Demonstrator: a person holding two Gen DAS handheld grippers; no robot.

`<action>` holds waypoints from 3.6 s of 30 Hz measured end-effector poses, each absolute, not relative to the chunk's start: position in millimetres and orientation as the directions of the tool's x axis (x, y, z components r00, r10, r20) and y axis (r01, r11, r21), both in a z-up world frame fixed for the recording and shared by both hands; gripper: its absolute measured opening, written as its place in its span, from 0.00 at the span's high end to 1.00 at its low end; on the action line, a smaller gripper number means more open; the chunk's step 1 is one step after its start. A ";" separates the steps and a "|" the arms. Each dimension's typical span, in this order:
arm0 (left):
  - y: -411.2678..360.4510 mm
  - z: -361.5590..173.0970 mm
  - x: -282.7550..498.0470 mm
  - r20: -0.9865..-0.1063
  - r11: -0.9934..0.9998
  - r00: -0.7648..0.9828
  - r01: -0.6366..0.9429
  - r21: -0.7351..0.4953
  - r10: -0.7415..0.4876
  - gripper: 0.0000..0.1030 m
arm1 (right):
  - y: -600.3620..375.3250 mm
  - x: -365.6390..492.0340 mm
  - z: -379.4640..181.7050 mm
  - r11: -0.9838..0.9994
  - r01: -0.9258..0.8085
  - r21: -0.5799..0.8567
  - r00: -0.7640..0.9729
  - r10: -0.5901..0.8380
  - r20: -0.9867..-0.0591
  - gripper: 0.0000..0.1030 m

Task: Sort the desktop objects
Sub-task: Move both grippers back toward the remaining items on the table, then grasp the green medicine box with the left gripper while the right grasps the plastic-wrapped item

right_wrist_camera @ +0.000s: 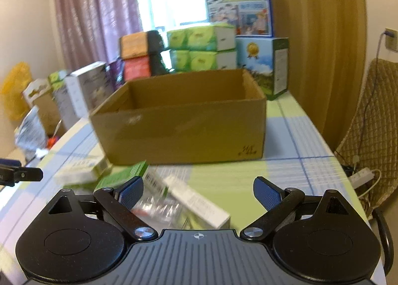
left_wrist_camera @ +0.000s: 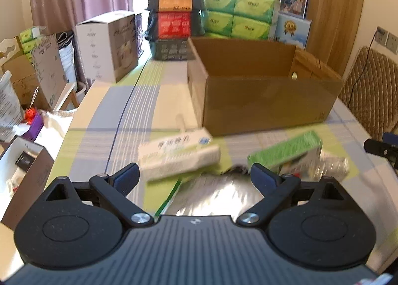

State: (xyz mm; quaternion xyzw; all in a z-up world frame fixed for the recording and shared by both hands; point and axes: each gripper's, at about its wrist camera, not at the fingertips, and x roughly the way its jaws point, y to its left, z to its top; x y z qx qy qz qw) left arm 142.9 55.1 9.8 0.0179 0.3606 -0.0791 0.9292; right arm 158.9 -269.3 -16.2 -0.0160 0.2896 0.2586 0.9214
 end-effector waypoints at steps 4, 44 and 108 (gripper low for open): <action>63.5 -5.1 128.1 -0.697 0.984 0.704 0.178 -0.019 -0.141 0.09 | -263.4 150.7 -25.3 0.846 -0.527 0.083 0.680 0.478 -0.556 0.10; -13.2 -24.0 141.5 -0.717 0.893 0.621 0.451 -0.003 -0.316 0.08 | -249.3 159.6 -74.8 0.763 -0.646 0.009 0.576 0.495 -0.651 0.11; -114.5 -56.9 186.7 -0.734 0.518 0.513 0.816 0.257 -0.445 0.49 | -238.4 183.7 -61.2 0.875 -0.479 0.068 0.646 0.404 -0.648 0.34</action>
